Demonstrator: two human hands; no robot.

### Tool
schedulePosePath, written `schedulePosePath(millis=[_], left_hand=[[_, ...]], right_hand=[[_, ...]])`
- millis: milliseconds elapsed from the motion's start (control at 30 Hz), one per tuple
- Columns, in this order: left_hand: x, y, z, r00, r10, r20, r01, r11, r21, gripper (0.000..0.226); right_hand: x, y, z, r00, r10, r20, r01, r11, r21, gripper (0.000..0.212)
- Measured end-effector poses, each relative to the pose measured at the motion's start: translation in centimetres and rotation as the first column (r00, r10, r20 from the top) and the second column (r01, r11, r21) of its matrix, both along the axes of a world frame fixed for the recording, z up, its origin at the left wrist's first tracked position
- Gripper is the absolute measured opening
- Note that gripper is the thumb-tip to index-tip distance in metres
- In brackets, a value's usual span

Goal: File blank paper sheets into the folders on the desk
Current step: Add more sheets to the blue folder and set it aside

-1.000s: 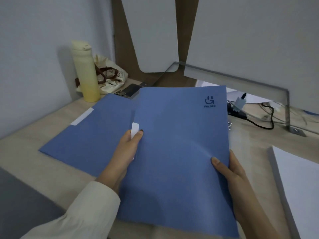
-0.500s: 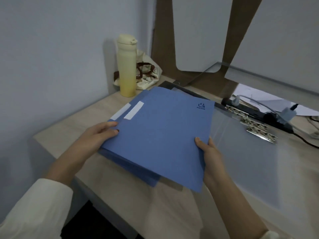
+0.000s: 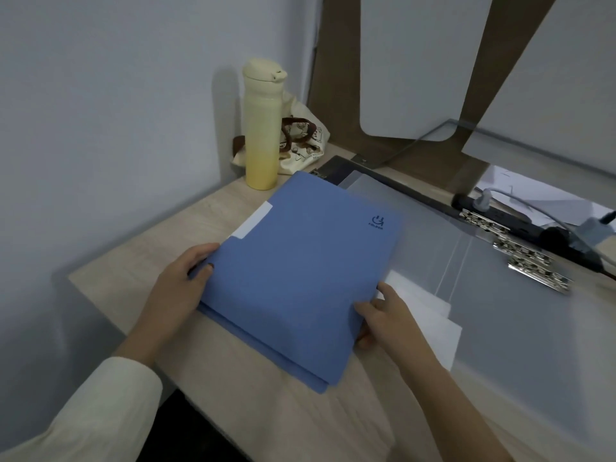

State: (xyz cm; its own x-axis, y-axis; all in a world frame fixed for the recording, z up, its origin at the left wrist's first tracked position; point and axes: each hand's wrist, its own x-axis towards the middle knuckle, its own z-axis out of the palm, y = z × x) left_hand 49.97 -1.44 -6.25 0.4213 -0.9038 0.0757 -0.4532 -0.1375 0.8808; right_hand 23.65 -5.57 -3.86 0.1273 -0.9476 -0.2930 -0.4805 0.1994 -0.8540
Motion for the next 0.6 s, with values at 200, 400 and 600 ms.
schedulePosePath(millis=[200, 400, 600], left_hand=[[0.5, -0.1, -0.3, 0.999, -0.012, 0.036, 0.011, 1.000, 0.023, 0.042], [3.0, 0.3, 0.9, 0.867, 0.020, -0.499, -0.013, 1.000, 0.017, 0.029], [0.0, 3.3, 1.6, 0.202, 0.013, -0.979, -0.242, 0.970, -0.037, 0.058]], right_hand=[[-0.2, 0.3, -0.6, 0.961, 0.114, -0.251, -0.146, 0.983, -0.111, 0.029], [0.5, 0.6, -1.7, 0.881, 0.112, -0.460, -0.206, 0.965, -0.159, 0.052], [1.0, 0.8, -1.6, 0.826, 0.100, -0.555, -0.197, 0.973, -0.118, 0.056]])
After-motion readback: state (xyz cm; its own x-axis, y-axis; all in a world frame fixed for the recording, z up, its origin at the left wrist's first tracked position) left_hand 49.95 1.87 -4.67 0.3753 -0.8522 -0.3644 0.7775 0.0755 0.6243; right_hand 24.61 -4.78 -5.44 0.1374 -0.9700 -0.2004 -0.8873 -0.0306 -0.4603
